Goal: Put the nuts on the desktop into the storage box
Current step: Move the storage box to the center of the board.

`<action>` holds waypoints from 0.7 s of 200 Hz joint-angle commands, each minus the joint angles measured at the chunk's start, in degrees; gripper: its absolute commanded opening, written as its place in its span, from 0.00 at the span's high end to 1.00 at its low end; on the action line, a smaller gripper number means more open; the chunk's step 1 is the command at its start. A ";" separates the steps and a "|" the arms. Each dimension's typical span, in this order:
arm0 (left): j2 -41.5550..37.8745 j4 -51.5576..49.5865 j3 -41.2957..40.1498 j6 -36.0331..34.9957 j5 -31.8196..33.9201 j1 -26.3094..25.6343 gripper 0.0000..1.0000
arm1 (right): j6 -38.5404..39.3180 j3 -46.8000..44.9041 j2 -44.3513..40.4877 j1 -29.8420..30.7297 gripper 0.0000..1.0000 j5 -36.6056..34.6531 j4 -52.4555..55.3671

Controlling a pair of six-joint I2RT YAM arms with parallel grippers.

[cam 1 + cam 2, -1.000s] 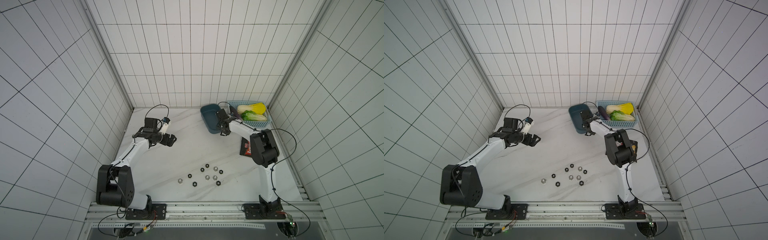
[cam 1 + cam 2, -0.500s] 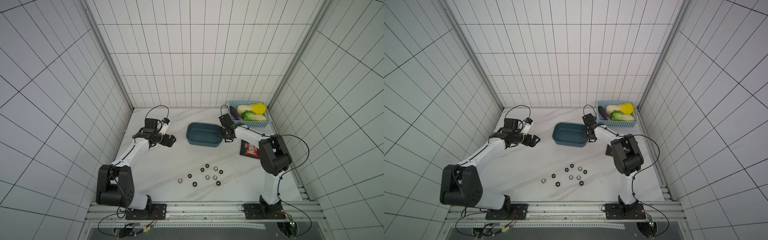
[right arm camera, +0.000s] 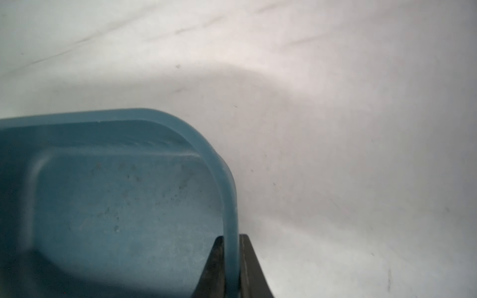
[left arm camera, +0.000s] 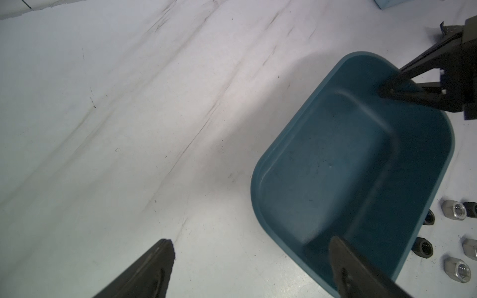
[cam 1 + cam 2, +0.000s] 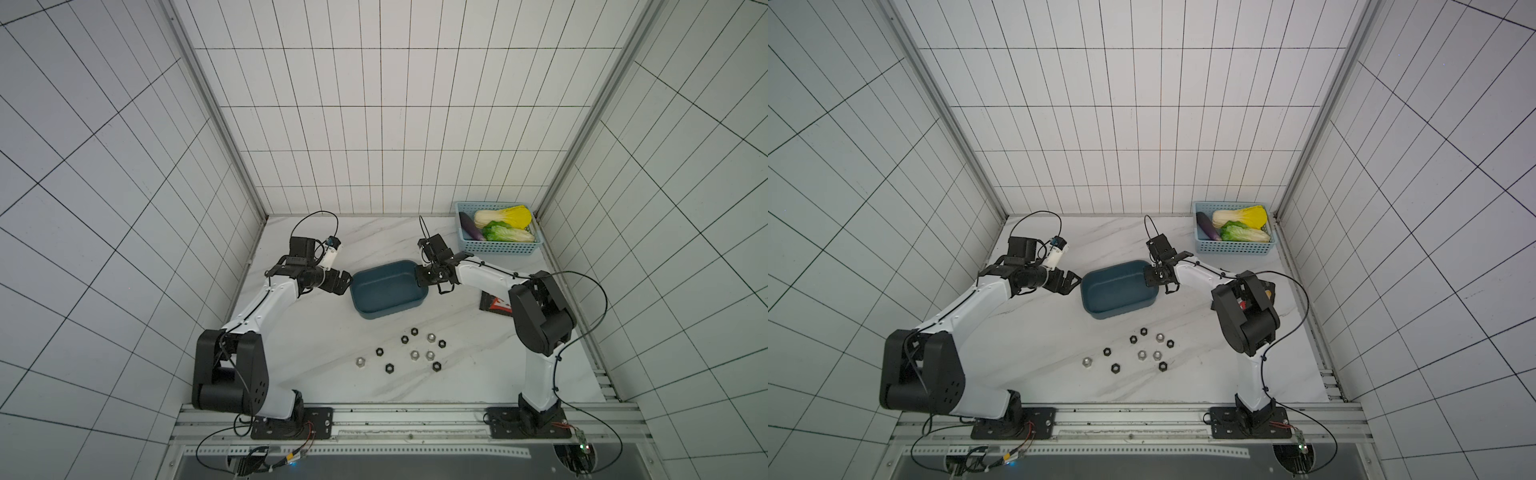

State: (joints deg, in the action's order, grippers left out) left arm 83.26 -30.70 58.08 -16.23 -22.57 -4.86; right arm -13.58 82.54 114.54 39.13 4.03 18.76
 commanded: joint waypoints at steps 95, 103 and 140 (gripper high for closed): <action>-2.39 -3.02 0.11 -4.68 -6.56 0.56 0.02 | 5.82 14.77 6.97 0.67 0.71 3.59 -0.54; -2.25 -3.25 0.31 -4.90 -7.21 0.56 0.02 | 5.52 13.74 5.23 0.59 0.69 3.76 -0.40; -2.71 -6.21 2.86 -8.24 -12.21 -0.47 0.02 | 5.32 4.60 -7.27 0.61 0.60 5.02 -0.75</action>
State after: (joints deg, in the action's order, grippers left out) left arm 82.08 -34.92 58.39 -21.17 -30.17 -4.69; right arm -8.19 92.01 117.47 39.86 7.79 17.87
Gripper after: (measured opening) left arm 0.980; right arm 0.390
